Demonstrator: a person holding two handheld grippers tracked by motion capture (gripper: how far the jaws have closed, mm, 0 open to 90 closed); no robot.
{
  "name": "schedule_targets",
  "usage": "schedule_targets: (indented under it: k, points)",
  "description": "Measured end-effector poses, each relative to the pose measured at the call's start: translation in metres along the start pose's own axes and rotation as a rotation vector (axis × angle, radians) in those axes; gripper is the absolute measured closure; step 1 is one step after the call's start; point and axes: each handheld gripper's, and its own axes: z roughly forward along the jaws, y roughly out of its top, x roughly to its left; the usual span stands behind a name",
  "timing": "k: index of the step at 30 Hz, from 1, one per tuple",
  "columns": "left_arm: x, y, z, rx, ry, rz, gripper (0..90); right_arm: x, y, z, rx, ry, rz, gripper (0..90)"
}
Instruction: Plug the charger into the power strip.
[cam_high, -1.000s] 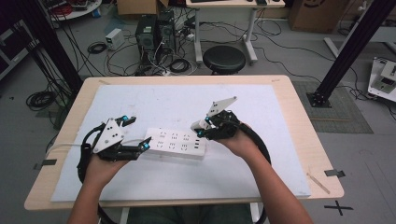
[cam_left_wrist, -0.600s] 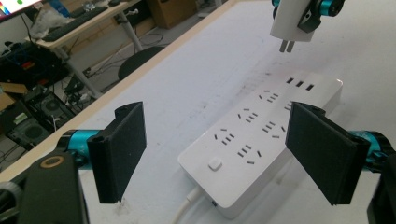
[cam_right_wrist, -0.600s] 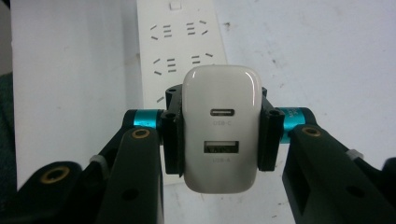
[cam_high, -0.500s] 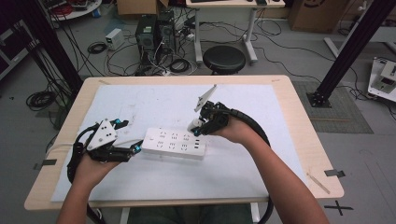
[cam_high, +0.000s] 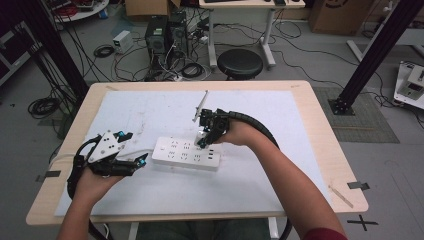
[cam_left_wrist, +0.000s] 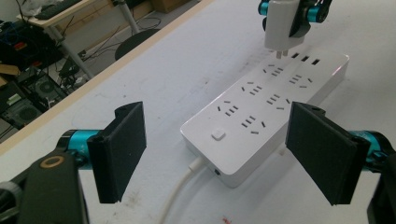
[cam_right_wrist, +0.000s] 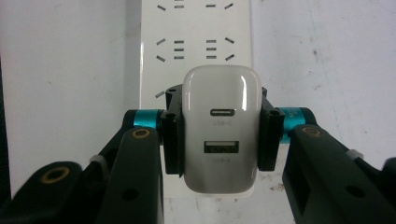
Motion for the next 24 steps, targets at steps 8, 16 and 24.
schedule_targets:
  k: [8, 16, 24]
  points:
    - [0.001, -0.004, 0.002, 0.010, -0.002, -0.004, 20.4, -0.001, 0.016, 0.008, 0.078, 0.009, -0.031, 63.2]
    - [0.001, -0.004, 0.004, 0.008, -0.004, 0.003, 20.4, -0.002, 0.016, 0.013, 0.110, 0.001, -0.041, 63.2]
    - [0.003, -0.006, 0.004, 0.004, 0.002, -0.008, 20.4, -0.003, 0.019, 0.019, 0.120, 0.007, -0.050, 63.2]
